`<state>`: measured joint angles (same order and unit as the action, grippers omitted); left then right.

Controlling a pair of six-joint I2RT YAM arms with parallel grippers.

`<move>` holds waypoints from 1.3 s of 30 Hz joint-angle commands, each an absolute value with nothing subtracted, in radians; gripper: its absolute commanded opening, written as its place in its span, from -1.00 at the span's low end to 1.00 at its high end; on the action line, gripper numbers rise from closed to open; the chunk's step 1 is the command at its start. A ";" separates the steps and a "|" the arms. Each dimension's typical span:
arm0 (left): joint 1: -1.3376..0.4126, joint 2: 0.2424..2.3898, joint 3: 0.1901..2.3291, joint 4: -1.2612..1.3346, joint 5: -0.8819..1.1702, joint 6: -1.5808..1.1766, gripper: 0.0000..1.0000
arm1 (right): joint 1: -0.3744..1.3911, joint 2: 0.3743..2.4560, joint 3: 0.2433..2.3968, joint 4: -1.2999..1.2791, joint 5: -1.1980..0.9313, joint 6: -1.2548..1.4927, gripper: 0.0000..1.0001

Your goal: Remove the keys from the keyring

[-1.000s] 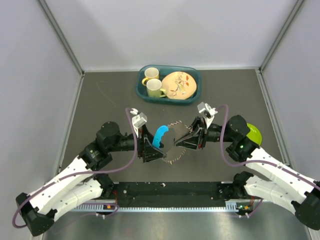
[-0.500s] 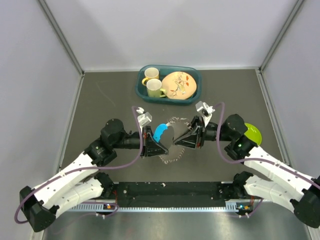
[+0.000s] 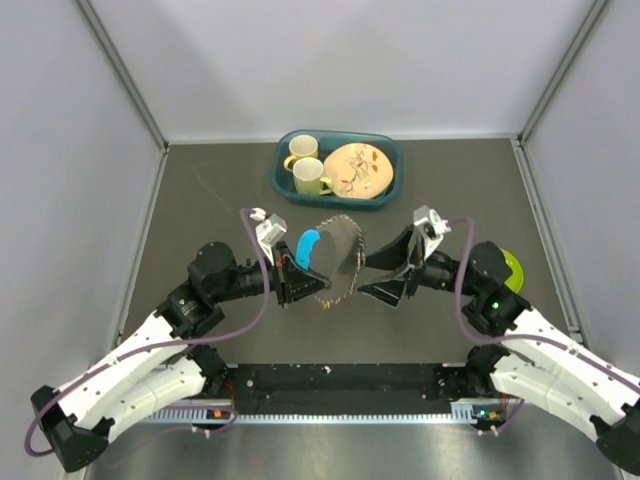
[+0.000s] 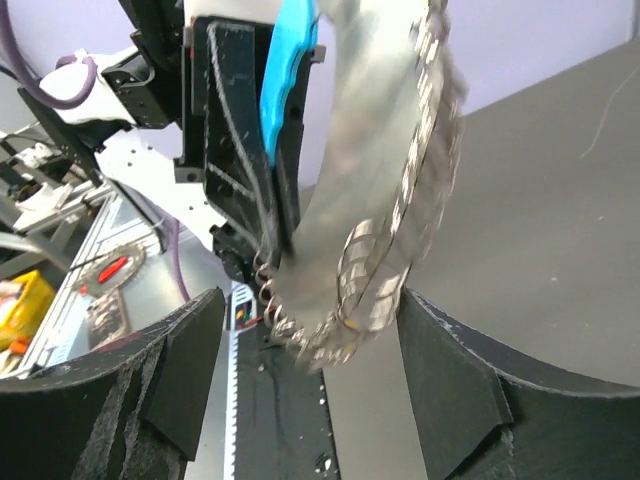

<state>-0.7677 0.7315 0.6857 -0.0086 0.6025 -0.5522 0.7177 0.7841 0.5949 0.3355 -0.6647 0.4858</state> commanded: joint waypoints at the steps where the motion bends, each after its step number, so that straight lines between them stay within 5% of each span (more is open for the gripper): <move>1: -0.767 0.686 0.772 0.077 0.434 -0.555 -1.00 | 0.745 0.687 0.506 0.454 -0.527 0.444 0.40; 8: -0.767 0.640 0.744 0.222 0.379 -0.646 -1.00 | 0.939 0.698 0.422 0.607 -0.350 0.264 0.39; 33: -0.767 0.606 0.701 0.299 0.377 -0.749 -1.00 | 1.042 0.986 0.529 0.894 -0.377 0.233 0.19; 39: -0.767 0.607 0.696 0.305 0.376 -0.753 -1.00 | 1.058 1.014 0.540 0.916 -0.367 0.241 -0.01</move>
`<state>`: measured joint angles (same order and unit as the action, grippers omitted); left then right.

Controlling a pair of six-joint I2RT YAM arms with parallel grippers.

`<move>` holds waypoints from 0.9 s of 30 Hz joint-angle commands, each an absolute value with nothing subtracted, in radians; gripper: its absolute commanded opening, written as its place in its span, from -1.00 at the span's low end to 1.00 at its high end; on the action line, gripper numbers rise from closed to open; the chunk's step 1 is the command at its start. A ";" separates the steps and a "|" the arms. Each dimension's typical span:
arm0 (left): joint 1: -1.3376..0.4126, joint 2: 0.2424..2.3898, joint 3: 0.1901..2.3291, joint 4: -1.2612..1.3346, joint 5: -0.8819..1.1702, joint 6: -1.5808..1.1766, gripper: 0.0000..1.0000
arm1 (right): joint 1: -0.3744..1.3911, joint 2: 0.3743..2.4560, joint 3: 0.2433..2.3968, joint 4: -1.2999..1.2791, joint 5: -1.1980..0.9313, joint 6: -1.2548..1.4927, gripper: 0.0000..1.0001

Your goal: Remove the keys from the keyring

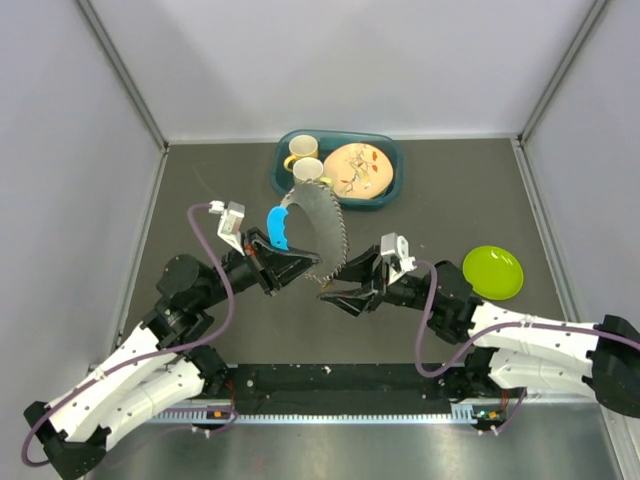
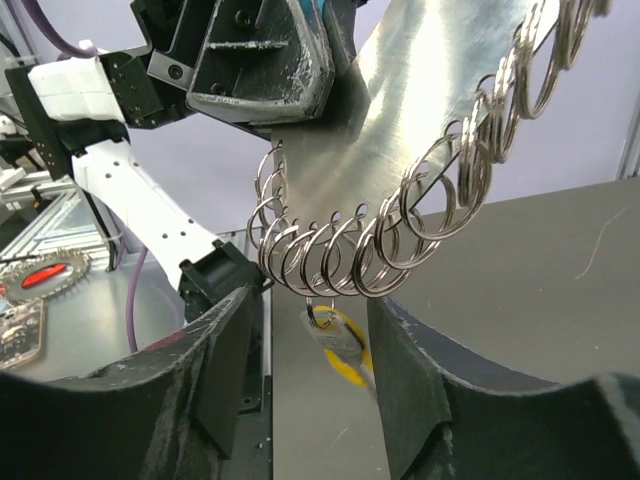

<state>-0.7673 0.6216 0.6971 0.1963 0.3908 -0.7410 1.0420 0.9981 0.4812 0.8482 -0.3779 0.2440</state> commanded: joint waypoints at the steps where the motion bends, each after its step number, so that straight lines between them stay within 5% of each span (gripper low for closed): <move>1: -0.767 0.607 0.696 0.305 0.376 -0.753 -1.00 | 1.058 1.020 0.546 0.913 -0.364 0.239 -0.09; 6: -0.769 0.603 0.696 0.293 0.364 -0.747 -1.00 | 1.063 1.032 0.540 0.913 -0.331 0.239 -0.41; 10: -0.767 0.592 0.693 0.261 0.331 -0.732 -1.00 | 1.063 1.023 0.523 0.896 -0.299 0.229 -1.00; 21: -0.767 0.543 0.669 0.130 0.157 -0.678 -1.00 | 1.063 0.916 0.498 0.645 -0.189 0.199 -1.00; 27: -0.767 0.537 0.661 0.005 0.094 -0.641 -0.91 | 1.062 0.897 0.672 0.231 -0.172 0.118 -1.00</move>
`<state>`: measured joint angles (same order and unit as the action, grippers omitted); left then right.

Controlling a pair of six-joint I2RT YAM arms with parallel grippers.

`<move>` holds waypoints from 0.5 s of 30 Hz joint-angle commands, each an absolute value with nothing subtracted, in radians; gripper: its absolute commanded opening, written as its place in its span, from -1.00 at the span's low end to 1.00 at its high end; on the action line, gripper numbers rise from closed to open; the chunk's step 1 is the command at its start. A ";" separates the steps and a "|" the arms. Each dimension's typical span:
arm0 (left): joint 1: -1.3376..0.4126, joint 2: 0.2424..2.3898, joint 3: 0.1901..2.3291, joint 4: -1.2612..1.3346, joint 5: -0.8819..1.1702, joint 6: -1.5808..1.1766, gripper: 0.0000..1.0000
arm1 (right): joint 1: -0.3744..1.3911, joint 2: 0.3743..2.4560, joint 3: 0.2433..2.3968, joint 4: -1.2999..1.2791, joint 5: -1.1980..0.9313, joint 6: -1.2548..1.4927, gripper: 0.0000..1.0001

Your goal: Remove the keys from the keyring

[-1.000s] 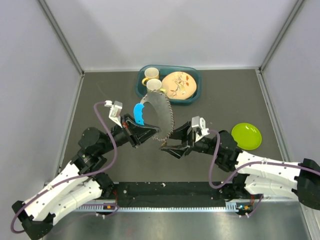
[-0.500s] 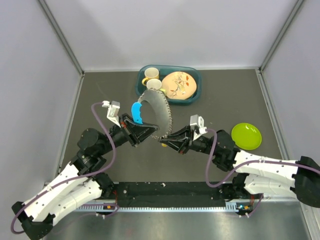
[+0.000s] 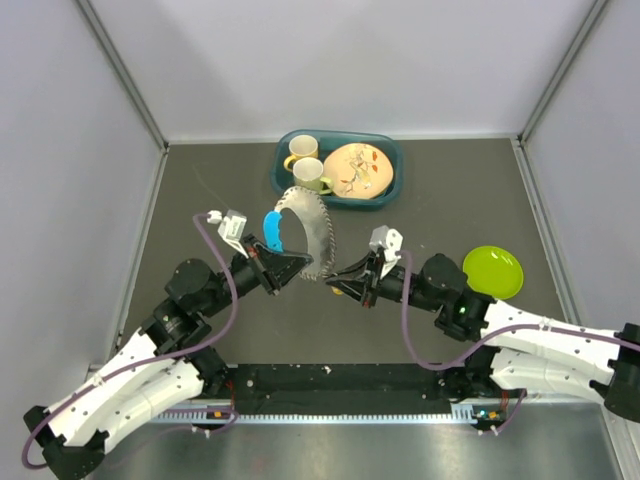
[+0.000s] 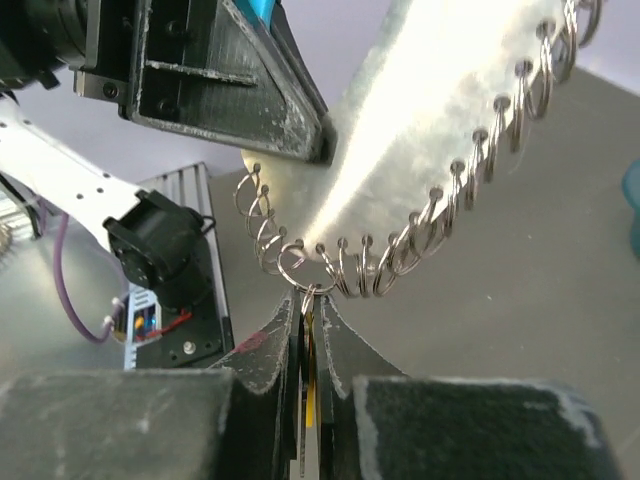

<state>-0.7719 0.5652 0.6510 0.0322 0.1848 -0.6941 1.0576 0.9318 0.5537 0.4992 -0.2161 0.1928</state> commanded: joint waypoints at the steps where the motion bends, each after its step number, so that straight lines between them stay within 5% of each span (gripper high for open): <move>1: -0.767 0.535 0.658 -0.029 0.084 -0.637 -0.76 | 1.063 0.875 0.707 0.177 -0.144 0.082 -1.00; 7: -0.767 0.431 0.608 -0.184 0.009 -0.627 0.06 | 1.063 0.864 0.860 -0.138 -0.049 -0.121 -1.00; 15: -0.767 0.380 0.681 -0.311 0.061 -0.450 0.10 | 1.063 0.908 0.951 -0.276 -0.109 -0.213 -1.00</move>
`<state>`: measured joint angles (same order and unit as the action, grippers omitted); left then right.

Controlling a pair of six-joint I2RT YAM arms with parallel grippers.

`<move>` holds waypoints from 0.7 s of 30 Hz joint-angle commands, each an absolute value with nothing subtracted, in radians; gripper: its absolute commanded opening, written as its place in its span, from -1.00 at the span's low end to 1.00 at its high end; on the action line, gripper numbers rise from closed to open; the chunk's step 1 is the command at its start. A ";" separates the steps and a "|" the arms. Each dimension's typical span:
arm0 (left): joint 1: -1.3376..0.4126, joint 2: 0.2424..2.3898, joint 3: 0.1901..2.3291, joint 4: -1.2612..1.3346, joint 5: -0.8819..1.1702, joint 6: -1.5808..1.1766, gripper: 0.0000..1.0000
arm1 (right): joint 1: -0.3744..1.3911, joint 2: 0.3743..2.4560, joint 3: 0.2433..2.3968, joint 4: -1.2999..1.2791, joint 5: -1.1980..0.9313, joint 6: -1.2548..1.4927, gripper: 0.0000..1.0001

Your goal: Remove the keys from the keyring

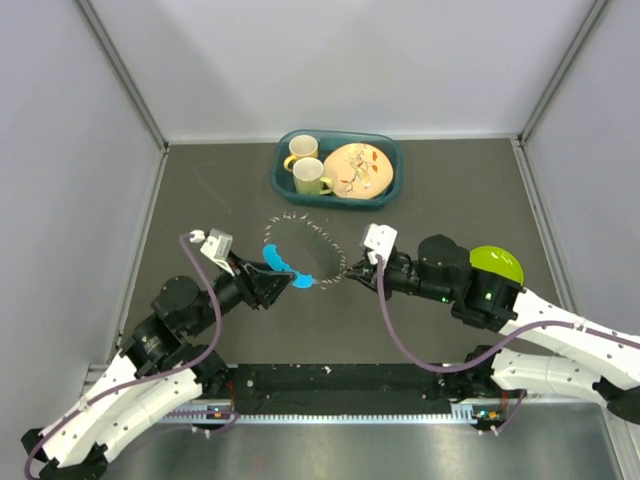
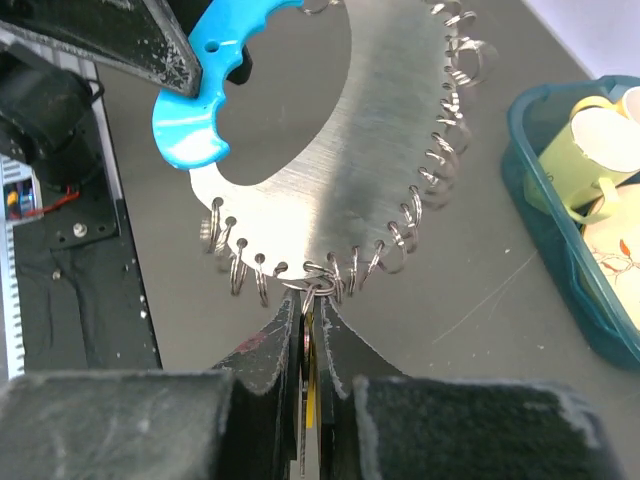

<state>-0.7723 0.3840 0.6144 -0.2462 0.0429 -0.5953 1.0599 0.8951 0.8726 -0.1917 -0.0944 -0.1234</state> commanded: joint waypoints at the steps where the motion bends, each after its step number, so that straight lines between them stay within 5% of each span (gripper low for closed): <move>1: -0.769 0.388 0.696 -0.325 0.098 -0.425 0.11 | 1.063 0.911 0.956 -0.287 -0.121 -0.222 -1.00; 11: -0.767 0.512 0.830 -0.420 0.146 -0.261 0.04 | 1.063 0.965 1.046 -0.400 -0.161 -0.291 -1.00; 21: -0.767 0.382 0.727 -0.491 0.051 -0.475 0.45 | 1.023 0.986 1.132 -0.384 -0.023 -0.184 -1.00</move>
